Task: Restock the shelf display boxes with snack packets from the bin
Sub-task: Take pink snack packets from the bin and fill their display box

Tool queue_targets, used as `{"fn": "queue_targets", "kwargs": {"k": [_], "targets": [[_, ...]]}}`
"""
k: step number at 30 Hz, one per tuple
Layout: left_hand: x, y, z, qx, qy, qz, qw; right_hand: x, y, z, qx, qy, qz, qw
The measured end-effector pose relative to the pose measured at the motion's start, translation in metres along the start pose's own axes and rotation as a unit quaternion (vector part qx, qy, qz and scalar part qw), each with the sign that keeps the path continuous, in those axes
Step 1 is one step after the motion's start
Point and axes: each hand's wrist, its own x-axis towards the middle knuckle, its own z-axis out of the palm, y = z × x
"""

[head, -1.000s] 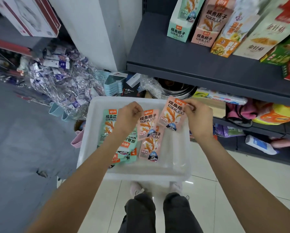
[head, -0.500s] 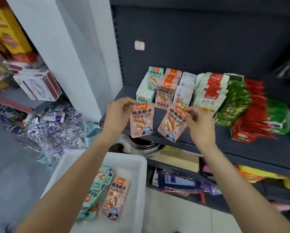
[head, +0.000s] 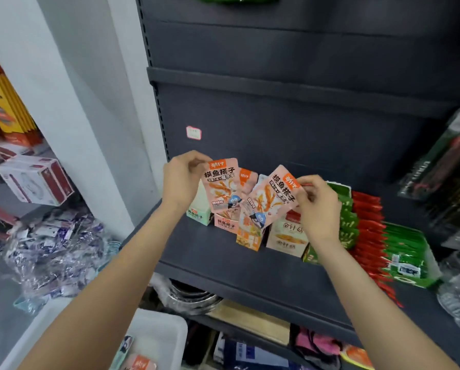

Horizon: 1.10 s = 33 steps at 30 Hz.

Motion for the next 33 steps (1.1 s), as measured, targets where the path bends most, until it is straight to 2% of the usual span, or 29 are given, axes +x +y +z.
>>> {"fn": "queue_targets", "kwargs": {"k": [5,12,17,22,33], "targets": [[0.041,-0.006,0.016,0.023,-0.007,0.021,0.999,0.038,-0.001,0.012,-0.003,0.018,-0.002,1.0],[0.056,-0.042,0.042,0.052,-0.12,0.022,0.991,0.063,0.012,0.037,-0.029,0.03,0.01,0.999],[0.062,-0.053,0.027,0.011,-0.11,0.027,0.994,0.074,0.017,0.042,-0.031,0.036,0.011,0.999],[0.068,-0.055,0.023,-0.001,-0.131,0.012,0.991,0.084,0.015,0.046,-0.022,0.031,0.018,0.999],[0.065,-0.076,0.071,0.104,-0.215,0.041,0.97,0.088,0.015,0.06,-0.027,0.022,0.024,0.999]]}}
